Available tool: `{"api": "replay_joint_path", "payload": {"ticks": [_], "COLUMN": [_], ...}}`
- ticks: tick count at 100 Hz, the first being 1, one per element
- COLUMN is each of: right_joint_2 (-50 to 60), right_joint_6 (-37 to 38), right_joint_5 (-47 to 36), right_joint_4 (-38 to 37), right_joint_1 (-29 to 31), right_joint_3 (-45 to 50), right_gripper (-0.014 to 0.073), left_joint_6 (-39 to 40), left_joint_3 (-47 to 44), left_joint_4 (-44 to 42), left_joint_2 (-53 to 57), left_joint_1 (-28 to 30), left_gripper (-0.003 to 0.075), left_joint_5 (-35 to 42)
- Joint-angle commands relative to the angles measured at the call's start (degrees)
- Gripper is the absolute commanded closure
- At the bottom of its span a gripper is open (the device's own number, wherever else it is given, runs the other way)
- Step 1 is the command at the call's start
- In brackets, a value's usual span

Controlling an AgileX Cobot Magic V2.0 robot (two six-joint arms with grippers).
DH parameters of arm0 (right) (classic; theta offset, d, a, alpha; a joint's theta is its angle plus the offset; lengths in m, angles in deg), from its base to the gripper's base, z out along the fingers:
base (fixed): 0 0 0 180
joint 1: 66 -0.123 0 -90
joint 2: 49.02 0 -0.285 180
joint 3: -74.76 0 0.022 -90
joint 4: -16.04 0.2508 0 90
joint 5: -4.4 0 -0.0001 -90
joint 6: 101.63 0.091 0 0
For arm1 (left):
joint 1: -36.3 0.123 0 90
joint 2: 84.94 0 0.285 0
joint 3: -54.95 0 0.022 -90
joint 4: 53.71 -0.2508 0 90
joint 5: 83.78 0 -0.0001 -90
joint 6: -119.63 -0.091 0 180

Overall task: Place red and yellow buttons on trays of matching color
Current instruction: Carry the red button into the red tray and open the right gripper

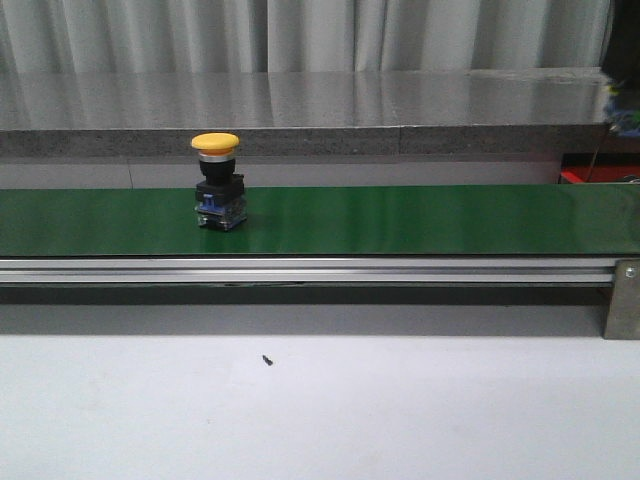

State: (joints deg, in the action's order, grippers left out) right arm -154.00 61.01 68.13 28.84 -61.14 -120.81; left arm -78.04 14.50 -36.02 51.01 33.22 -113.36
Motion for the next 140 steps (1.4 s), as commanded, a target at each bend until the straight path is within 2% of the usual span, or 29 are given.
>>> {"api": "replay_joint_path", "payload": {"ticks": [1, 16, 38, 78, 123, 133, 140], "right_joint_2": [2.5, 1.2, -5.9, -18.6, -21.6, -21.6, -21.6], "right_joint_6": [0.1, 0.1, 0.1, 0.1, 0.1, 0.1, 0.1], "right_joint_5": [-0.6, -1.2, -3.6, -7.9, -10.5, -10.7, -10.3], "right_joint_4": [-0.3, -0.3, 1.3, 1.3, -0.1, -0.5, -0.9], "right_joint_1": [4.7, 12.3, 17.9, 18.4, 18.5, 18.5, 18.5], "right_joint_3": [-5.0, -8.2, -9.7, -10.1, -10.2, -10.7, -11.7], "right_gripper": [0.0400, 0.0400, 0.0400, 0.0400, 0.0393, 0.0333, 0.0245], "left_joint_6": [0.1, 0.1, 0.1, 0.1, 0.1, 0.1, 0.1], "left_joint_3": [1.6, 1.6, 1.6, 1.6, 1.6, 1.6, 1.6], "left_joint_4": [1.2, 1.2, 1.2, 1.2, 1.2, 1.2, 1.2], "left_joint_2": [-0.1, -0.1, -0.1, -0.1, -0.1, -0.1, -0.1], "left_joint_1": [-0.5, -0.5, -0.5, -0.5, -0.5, -0.5, -0.5], "left_gripper": [0.0740, 0.0740, 0.0740, 0.0740, 0.0740, 0.0740, 0.0740], "left_joint_5": [3.6, 3.6, 3.6, 3.6, 3.6, 3.6, 3.6]}}
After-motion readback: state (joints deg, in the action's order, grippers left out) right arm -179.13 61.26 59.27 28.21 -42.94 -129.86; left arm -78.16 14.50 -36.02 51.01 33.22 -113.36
